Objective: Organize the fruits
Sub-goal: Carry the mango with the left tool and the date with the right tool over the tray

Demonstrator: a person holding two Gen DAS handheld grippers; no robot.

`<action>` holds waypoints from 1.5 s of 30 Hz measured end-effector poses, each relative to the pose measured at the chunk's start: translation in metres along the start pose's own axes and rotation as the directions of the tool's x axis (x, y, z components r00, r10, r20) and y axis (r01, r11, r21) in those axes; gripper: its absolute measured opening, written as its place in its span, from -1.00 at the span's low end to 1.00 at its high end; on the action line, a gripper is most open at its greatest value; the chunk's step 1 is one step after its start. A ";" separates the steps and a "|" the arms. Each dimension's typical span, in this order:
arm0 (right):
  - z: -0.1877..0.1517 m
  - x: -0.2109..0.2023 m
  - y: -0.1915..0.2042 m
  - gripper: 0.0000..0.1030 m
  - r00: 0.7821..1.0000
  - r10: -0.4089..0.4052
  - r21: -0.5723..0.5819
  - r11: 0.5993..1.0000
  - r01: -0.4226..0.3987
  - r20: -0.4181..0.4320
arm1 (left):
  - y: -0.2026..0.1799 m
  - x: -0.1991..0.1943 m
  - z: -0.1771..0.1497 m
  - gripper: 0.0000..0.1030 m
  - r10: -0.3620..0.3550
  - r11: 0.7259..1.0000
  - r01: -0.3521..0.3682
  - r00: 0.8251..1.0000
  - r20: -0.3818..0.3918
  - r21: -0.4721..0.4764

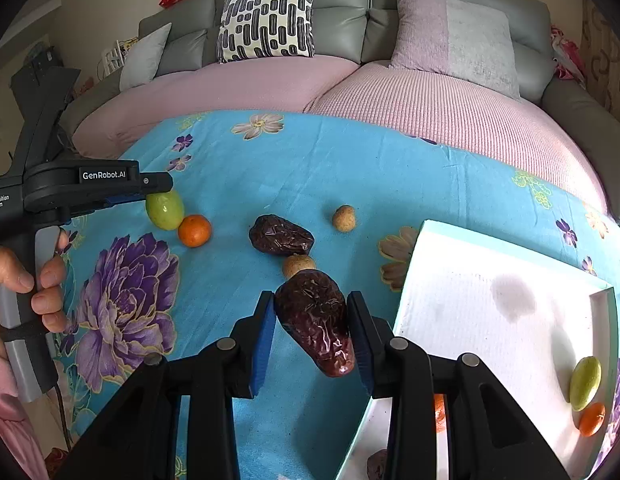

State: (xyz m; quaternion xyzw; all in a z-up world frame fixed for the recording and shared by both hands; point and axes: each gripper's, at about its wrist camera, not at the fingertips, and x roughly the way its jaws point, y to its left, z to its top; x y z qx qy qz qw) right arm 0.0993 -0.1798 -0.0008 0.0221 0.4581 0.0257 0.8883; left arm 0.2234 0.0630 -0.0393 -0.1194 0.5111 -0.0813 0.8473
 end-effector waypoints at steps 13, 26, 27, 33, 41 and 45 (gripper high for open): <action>-0.002 0.009 0.003 -0.27 1.000 -0.008 -0.013 1.000 0.007 -0.025 | 0.003 0.021 -0.006 -0.17 -0.039 0.998 0.037 0.998 -0.042 -0.041; -0.003 0.013 0.004 -0.27 0.999 -0.013 -0.018 1.000 0.012 -0.039 | -0.001 -0.008 0.000 -0.20 -0.064 0.997 0.064 0.998 -0.001 -0.045; -0.003 0.013 0.004 -0.27 0.999 -0.012 -0.019 1.000 0.012 -0.038 | -0.004 -0.014 0.000 -0.20 -0.065 0.997 0.066 0.998 0.010 -0.036; -0.001 0.003 -0.001 -0.27 1.000 -0.015 -0.001 1.000 0.015 0.000 | -0.024 -0.040 0.001 -0.20 -0.098 0.995 0.097 0.994 0.050 0.025; -0.001 -0.008 -0.035 -0.27 0.998 -0.065 0.072 0.995 0.064 0.005 | -0.064 -0.055 -0.009 -0.20 -0.177 0.979 0.172 0.983 0.040 0.113; -0.006 -0.014 -0.072 -0.27 0.990 -0.137 0.154 0.978 0.138 -0.016 | -0.088 -0.058 -0.019 -0.20 -0.206 0.965 0.200 0.978 0.019 0.171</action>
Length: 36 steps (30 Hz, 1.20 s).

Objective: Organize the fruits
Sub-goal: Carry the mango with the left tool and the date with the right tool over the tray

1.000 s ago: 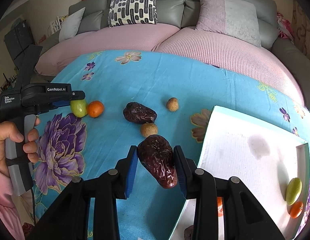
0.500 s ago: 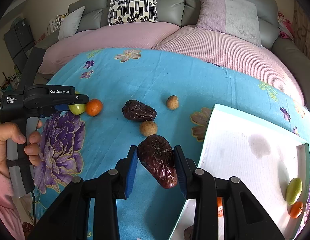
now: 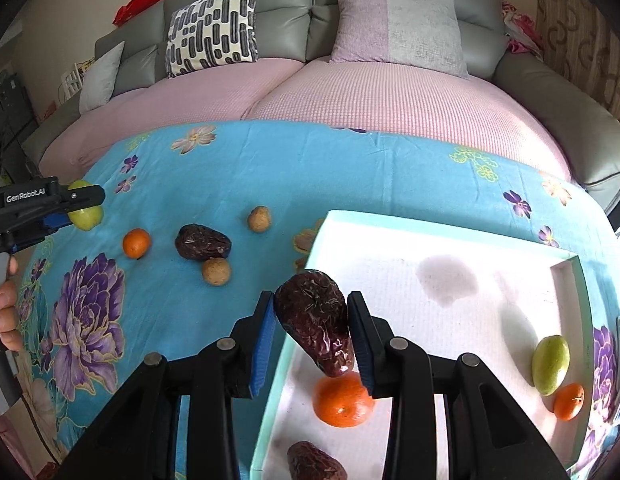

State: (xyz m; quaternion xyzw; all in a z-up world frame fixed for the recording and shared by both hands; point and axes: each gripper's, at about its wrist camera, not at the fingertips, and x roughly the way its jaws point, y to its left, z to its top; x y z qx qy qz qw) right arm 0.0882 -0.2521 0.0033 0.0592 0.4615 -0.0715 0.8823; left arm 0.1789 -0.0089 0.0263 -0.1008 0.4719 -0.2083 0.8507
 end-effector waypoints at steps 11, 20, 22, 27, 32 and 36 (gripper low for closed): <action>-0.010 -0.015 -0.087 -0.26 0.989 -0.148 0.187 0.971 0.147 -0.011 | -0.085 0.017 -0.034 -0.20 -0.078 0.978 0.091 0.994 -0.074 0.187; -0.011 -0.029 -0.116 -0.26 0.980 -0.193 0.261 0.949 0.177 0.037 | -0.145 0.047 -0.063 -0.20 -0.129 0.922 0.156 0.987 -0.099 0.353; -0.009 -0.033 -0.118 -0.26 0.975 -0.209 0.258 0.948 0.185 0.069 | -0.150 0.056 -0.068 -0.20 -0.132 0.917 0.163 0.985 -0.108 0.364; -0.002 -0.028 -0.118 -0.26 0.971 -0.207 0.235 0.956 0.175 0.122 | -0.158 0.075 -0.077 -0.20 -0.123 0.909 0.163 0.984 -0.128 0.384; -0.006 -0.010 -0.128 -0.26 0.979 -0.180 0.256 0.955 0.151 0.092 | -0.162 0.087 -0.084 -0.20 -0.104 0.911 0.158 0.982 -0.158 0.382; -0.011 0.006 -0.131 -0.26 0.987 -0.157 0.257 0.956 0.141 0.045 | -0.163 0.095 -0.091 -0.20 -0.076 0.907 0.141 0.982 -0.173 0.398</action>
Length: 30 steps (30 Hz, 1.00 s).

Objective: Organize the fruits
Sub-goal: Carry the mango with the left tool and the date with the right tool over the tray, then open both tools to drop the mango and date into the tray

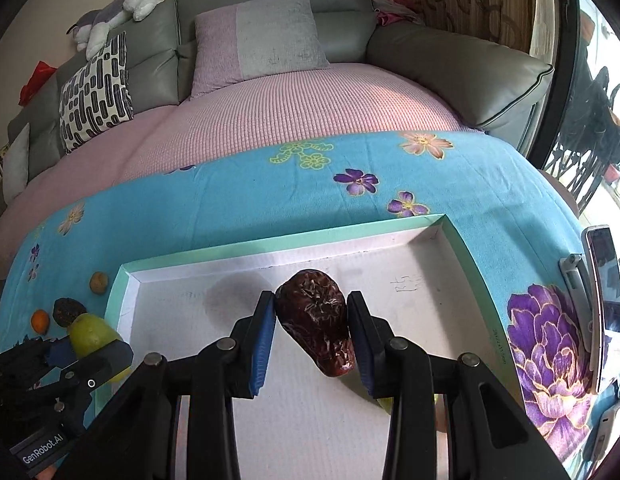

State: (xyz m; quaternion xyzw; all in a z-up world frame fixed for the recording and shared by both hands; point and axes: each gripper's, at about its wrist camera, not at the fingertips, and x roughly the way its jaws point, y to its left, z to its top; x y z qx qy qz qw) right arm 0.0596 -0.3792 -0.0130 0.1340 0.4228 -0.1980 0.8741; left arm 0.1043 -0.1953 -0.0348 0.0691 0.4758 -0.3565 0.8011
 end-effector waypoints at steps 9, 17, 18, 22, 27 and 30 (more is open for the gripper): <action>-0.011 0.022 0.000 -0.26 0.997 -0.006 -0.008 1.000 0.006 -0.074 | 0.000 0.002 -0.001 -0.20 -0.001 1.000 0.001 1.000 -0.013 -0.001; -0.013 0.021 0.002 -0.26 0.997 -0.015 -0.020 1.000 0.013 -0.079 | -0.003 0.003 0.000 -0.19 0.011 1.000 -0.011 1.000 -0.023 0.007; -0.012 0.021 0.003 -0.26 0.997 -0.019 -0.023 1.000 0.017 -0.080 | -0.003 0.002 0.001 -0.19 0.014 1.000 -0.013 1.000 -0.024 0.006; -0.011 0.021 0.005 -0.25 0.996 -0.026 -0.029 0.999 0.023 -0.089 | -0.004 -0.007 0.003 -0.05 0.022 1.000 -0.022 1.000 -0.005 0.017; -0.009 0.017 0.008 0.05 0.996 -0.039 -0.043 0.998 0.035 -0.086 | -0.005 -0.021 0.007 0.03 0.037 0.999 -0.038 0.999 0.023 0.033; -0.007 0.009 0.013 0.05 0.996 -0.052 -0.065 0.997 0.048 -0.071 | -0.002 -0.031 0.008 0.09 0.057 0.998 -0.058 0.998 0.038 0.036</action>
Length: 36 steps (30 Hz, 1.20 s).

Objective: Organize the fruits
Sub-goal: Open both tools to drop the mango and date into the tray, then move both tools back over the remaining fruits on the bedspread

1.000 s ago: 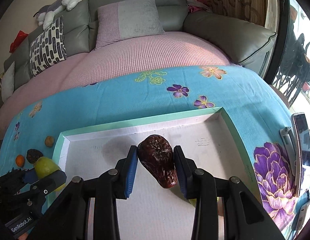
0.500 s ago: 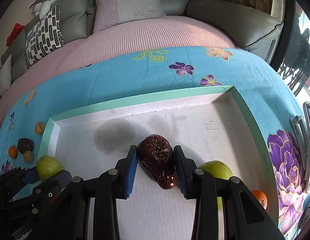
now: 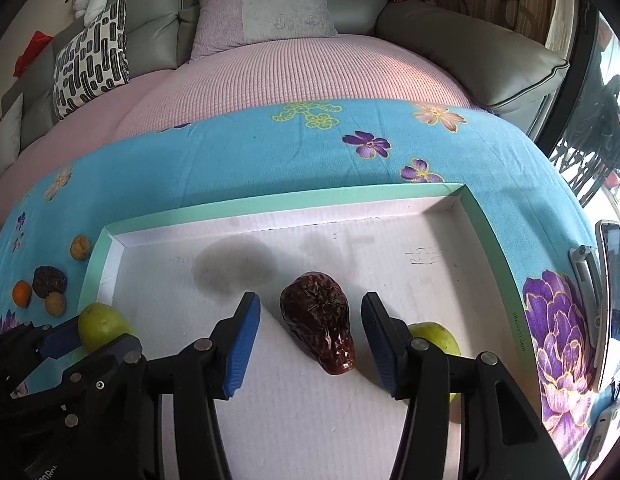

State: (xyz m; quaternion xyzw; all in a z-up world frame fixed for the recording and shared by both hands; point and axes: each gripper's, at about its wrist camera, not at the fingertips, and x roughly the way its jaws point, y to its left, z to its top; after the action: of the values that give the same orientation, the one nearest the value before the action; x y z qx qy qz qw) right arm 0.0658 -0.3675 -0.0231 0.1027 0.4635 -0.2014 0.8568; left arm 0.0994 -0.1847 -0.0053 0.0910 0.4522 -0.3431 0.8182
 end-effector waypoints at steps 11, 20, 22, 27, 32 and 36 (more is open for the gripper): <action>0.002 -0.031 -0.001 0.11 1.000 -0.019 0.029 0.999 0.018 0.023 | 0.064 -0.020 0.003 0.63 0.164 0.970 -0.161 0.986 0.002 -0.182; -0.012 -0.027 0.008 0.35 1.000 -0.001 0.014 1.000 0.001 -0.027 | 0.126 -0.036 -0.013 0.92 0.303 0.898 -0.292 0.953 -0.018 -0.330; -0.012 -0.027 0.013 0.40 1.000 0.009 0.000 1.000 -0.009 -0.024 | 0.136 -0.039 -0.016 0.93 0.318 0.882 -0.305 0.948 -0.022 -0.359; -0.012 -0.031 0.022 0.43 1.000 0.031 -0.031 0.999 -0.031 -0.006 | 0.152 -0.040 -0.028 0.93 0.355 0.840 -0.339 0.934 -0.045 -0.424; -0.013 -0.032 0.028 0.62 0.998 0.056 -0.039 0.998 -0.057 -0.011 | 0.162 -0.036 -0.036 1.00 0.391 0.798 -0.369 0.918 -0.056 -0.477; -0.012 -0.032 0.028 0.62 0.998 0.060 -0.027 0.998 -0.061 -0.007 | 0.159 -0.038 -0.039 1.00 0.460 0.769 -0.431 0.886 -0.060 -0.473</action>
State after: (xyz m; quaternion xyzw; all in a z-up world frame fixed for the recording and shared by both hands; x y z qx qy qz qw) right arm 0.0530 -0.3299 -0.0030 0.1055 0.4656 -0.1686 0.8623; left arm 0.1616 -0.0294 -0.0233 -0.0172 0.4628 -0.0209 0.8860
